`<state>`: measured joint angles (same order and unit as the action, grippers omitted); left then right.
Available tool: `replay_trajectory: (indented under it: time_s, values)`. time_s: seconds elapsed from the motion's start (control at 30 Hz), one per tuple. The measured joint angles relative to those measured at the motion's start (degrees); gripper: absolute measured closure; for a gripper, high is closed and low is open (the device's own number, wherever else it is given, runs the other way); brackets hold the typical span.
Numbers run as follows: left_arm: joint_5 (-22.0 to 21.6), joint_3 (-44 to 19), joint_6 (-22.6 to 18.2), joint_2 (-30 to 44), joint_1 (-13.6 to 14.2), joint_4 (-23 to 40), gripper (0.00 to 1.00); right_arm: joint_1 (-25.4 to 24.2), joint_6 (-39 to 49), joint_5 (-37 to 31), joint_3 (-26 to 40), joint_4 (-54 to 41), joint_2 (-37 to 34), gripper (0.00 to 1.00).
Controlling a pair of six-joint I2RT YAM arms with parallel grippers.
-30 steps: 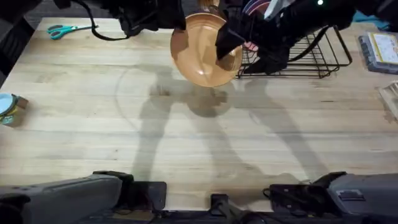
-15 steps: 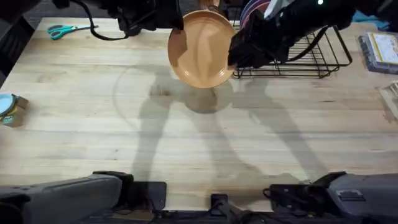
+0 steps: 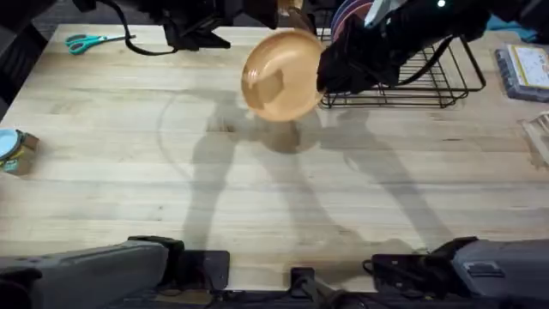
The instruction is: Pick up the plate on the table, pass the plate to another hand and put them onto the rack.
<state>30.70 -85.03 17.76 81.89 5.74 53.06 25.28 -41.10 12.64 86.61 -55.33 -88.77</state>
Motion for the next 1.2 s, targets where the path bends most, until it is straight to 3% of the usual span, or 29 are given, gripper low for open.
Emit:
replay_trajectory:
  time_s: [0.23,0.57,0.6,0.83,1.2]
  values:
    - [0.0,0.0,0.0,0.0,0.0,-0.8,0.007,-0.2,3.6,0.0,0.0,-0.1,0.0,0.970]
    - [0.0,0.0,0.0,0.0,-0.4,-0.8,0.007,-2.4,20.5,-0.7,2.4,-7.2,2.3,0.971]
    - [0.0,0.0,0.0,0.0,-0.8,-0.8,0.008,-6.7,28.1,-0.9,7.8,-16.7,2.7,0.971]
    - [0.0,0.0,0.0,0.0,-0.8,-0.9,0.007,-14.0,36.2,-1.4,13.2,-22.7,2.7,0.971]
    - [0.0,0.0,0.0,0.0,-0.8,-1.0,0.007,-20.2,43.3,-16.4,17.0,-17.3,2.7,0.971]
